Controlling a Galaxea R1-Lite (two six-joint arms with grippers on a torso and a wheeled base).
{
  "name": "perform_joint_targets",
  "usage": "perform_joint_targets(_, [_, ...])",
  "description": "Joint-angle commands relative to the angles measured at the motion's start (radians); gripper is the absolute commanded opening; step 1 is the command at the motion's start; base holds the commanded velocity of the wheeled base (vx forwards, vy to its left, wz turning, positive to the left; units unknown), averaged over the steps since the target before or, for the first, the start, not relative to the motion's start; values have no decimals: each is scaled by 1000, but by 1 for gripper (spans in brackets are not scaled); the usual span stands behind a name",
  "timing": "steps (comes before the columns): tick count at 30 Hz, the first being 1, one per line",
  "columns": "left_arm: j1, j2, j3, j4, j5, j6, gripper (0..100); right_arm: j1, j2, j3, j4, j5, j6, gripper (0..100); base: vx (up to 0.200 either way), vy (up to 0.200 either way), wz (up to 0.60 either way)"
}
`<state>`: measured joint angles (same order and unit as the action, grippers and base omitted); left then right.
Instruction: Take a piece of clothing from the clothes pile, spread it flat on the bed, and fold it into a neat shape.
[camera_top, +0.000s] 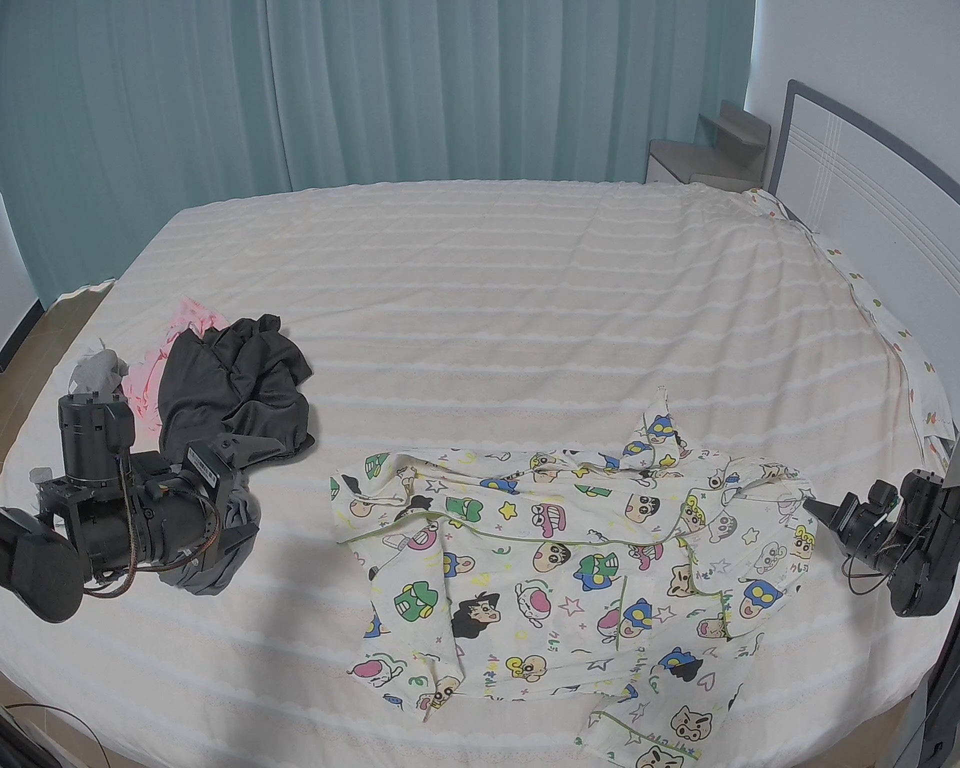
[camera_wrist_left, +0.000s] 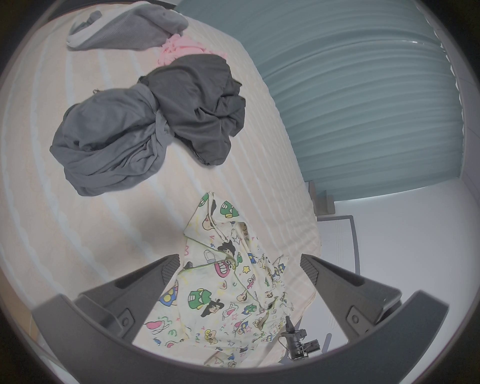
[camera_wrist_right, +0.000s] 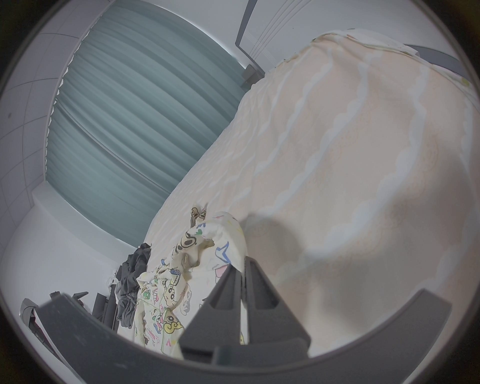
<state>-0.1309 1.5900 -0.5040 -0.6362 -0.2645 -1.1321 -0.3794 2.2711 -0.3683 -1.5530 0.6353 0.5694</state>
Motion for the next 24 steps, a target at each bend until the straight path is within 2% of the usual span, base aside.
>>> perform_joint_targets(1, [-67, 7, 27, 0, 1, 6, 100, -47, -2, -20, -13, 21, 3, 0, 0, 0, 0])
perform_joint_targets(2, [-70, 7, 29, 1, 1, 6, 100, -47, -2, -21, -13, 21, 3, 0, 0, 0, 0])
perform_joint_targets(4, [-138, 7, 48, 1, 2, 8, 100, -72, 4, -37, -13, 33, 4, 0, 0, 0, 0])
perform_joint_targets(8, [-248, 30, 73, 0, 7, 9, 100, -72, 18, -38, 2, 43, 4, 0, 0, 0, 0])
perform_joint_targets(10, [-288, 51, 73, 0, 24, 9, 100, -72, 21, -35, 2, 43, 4, 0, 0, 0, 0])
perform_joint_targets(11, [-328, 85, 67, 0, 62, 9, 100, -70, 27, -35, 2, 43, 4, 0, 0, 0, 0])
perform_joint_targets(12, [-331, 90, 67, 0, 65, 9, 100, -70, 27, -35, 2, 43, 4, 0, 0, 0, 0])
perform_joint_targets(13, [-397, 159, 56, -2, 137, 25, 100, -69, 28, -31, -6, 43, 4, 100, 0, 0, 0])
perform_joint_targets(14, [-405, 168, 53, -2, 149, 29, 100, -69, 28, -31, -7, 43, 4, 100, 0, 0, 0])
perform_joint_targets(20, [-527, 338, 12, 6, 358, 134, 100, -53, 42, -24, -10, 52, 4, 100, 0, 0, 0])
perform_joint_targets(24, [-576, 360, -14, 12, 381, 157, 100, -50, 50, -23, -10, 53, 4, 100, 0, 0, 0])
